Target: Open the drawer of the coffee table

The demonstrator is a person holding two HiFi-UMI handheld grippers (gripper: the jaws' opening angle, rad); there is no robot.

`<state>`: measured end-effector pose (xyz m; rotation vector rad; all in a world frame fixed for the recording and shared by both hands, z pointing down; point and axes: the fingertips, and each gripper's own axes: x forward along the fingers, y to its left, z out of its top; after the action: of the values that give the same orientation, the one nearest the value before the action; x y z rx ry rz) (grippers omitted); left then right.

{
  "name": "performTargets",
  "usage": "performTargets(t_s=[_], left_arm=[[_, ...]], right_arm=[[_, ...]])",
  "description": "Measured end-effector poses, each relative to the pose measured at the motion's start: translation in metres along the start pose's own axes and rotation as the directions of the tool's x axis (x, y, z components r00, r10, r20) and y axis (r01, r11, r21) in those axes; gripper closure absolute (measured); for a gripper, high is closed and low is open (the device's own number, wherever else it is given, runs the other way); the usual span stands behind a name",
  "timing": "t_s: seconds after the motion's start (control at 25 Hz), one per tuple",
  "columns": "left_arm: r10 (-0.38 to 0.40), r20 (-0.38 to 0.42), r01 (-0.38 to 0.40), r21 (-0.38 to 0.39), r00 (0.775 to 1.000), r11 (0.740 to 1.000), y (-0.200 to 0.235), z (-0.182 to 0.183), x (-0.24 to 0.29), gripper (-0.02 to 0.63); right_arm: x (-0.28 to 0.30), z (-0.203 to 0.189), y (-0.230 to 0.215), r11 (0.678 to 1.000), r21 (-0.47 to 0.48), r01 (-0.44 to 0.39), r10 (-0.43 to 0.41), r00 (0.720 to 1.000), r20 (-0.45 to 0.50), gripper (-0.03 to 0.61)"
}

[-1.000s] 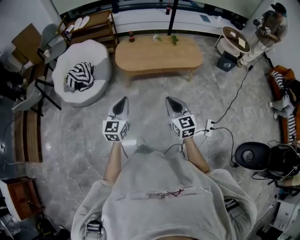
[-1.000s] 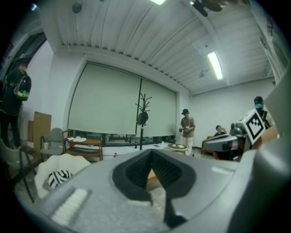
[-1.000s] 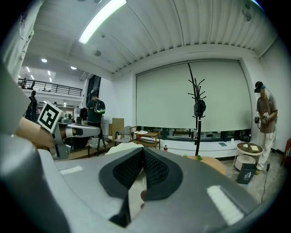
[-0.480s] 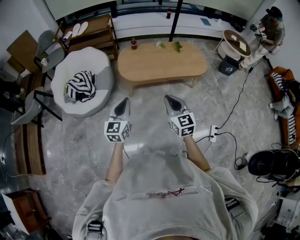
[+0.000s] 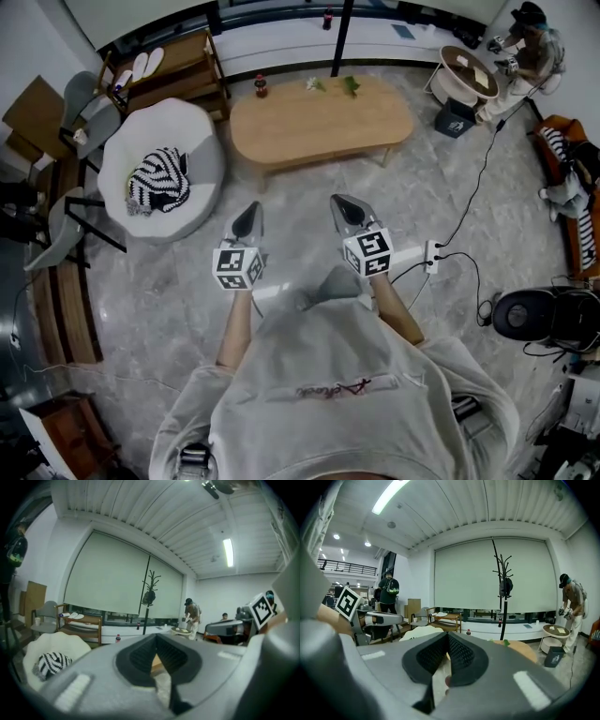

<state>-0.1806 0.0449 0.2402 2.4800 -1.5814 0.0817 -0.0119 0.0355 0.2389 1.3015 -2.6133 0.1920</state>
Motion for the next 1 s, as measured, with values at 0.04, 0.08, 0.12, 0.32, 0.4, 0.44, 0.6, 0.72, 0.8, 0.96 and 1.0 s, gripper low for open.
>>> performTargets(t_s=[0.04, 0.08, 0.12, 0.32, 0.4, 0.44, 0.6, 0.72, 0.8, 0.96, 1.0], left_arm=[[-0.002, -0.003, 0.002, 0.000, 1.000, 1.000, 0.001, -0.001, 0.002, 0.611], [-0.004, -0.005, 0.004, 0.001, 1.000, 1.000, 0.001, -0.002, 0.005, 0.611], [-0.006, -0.008, 0.007, 0.001, 1.000, 1.000, 0.001, -0.002, 0.008, 0.611], [-0.007, -0.026, 0.007, 0.000, 1.000, 1.000, -0.002, -0.005, 0.024, 0.611], [-0.005, -0.031, 0.005, 0.002, 1.000, 1.000, -0.002, -0.006, 0.032, 0.611], [-0.003, -0.033, 0.003, 0.004, 0.999, 1.000, -0.001, -0.006, 0.037, 0.611], [0.002, -0.037, -0.002, 0.010, 0.999, 1.000, 0.003, -0.003, 0.063, 0.611], [0.008, -0.045, -0.007, 0.010, 0.999, 1.000, 0.008, 0.001, 0.087, 0.611], [0.013, -0.048, -0.012, 0.012, 0.999, 1.000, 0.010, 0.004, 0.107, 0.611], [0.030, -0.053, -0.029, 0.020, 0.998, 0.999, 0.012, 0.014, 0.153, 0.611], [0.035, -0.053, -0.034, 0.021, 0.998, 0.999, 0.012, 0.018, 0.165, 0.611]], right_arm=[[0.001, -0.002, -0.001, 1.000, 0.003, 0.001, -0.001, 1.000, -0.003, 0.574], [0.002, -0.003, -0.003, 1.000, 0.006, 0.002, -0.002, 1.000, -0.005, 0.574], [0.003, -0.004, -0.006, 1.000, 0.009, 0.003, -0.003, 1.000, -0.008, 0.574], [0.010, -0.007, -0.022, 1.000, 0.022, 0.003, -0.002, 1.000, -0.013, 0.574], [0.016, -0.007, -0.029, 1.000, 0.024, -0.003, 0.003, 1.000, -0.010, 0.574], [0.020, -0.007, -0.033, 1.000, 0.025, -0.007, 0.007, 1.000, -0.009, 0.574], [0.039, -0.005, -0.053, 0.999, 0.030, -0.018, 0.018, 1.000, -0.006, 0.574], [0.055, -0.001, -0.071, 0.999, 0.032, -0.026, 0.026, 1.000, -0.007, 0.574], [0.066, 0.000, -0.088, 0.999, 0.033, -0.030, 0.030, 1.000, -0.008, 0.574], [0.089, 0.006, -0.130, 0.998, 0.041, -0.037, 0.038, 0.999, -0.007, 0.574], [0.095, 0.009, -0.141, 0.998, 0.043, -0.041, 0.041, 0.999, -0.006, 0.574]])
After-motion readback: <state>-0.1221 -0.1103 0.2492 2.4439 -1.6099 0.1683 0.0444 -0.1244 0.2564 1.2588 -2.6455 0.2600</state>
